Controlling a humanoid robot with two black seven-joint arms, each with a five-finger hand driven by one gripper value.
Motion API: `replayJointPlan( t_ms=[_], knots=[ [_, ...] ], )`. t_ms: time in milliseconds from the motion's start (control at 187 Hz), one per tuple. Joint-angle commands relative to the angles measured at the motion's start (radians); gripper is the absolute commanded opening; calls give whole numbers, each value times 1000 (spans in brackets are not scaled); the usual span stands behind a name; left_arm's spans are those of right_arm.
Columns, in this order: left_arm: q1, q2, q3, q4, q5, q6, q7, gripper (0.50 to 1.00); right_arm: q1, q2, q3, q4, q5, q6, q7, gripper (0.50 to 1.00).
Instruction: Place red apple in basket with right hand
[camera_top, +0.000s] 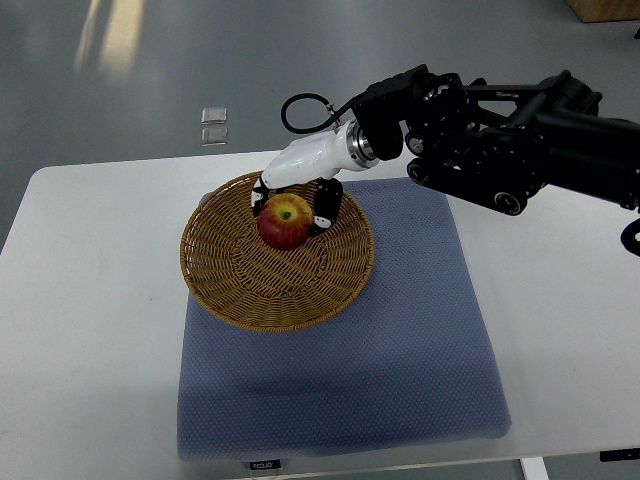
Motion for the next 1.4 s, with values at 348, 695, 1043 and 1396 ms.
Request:
replayJointPlan(
  t_ms=[348, 695, 1043, 1396],
  knots=[
    [0, 0, 0, 0, 0, 0, 0, 1000, -77, 28, 3, -49, -1, -47, 0, 750],
    [0, 0, 0, 0, 0, 0, 0, 1000, -101, 46, 9, -66, 12, -94, 0, 911],
    [0, 0, 0, 0, 0, 0, 0, 1000, -92, 15, 47, -66, 18, -89, 2, 919],
    [0, 0, 0, 0, 0, 0, 0, 1000, -66, -156, 99, -72, 31, -102, 3, 921]
  ],
)
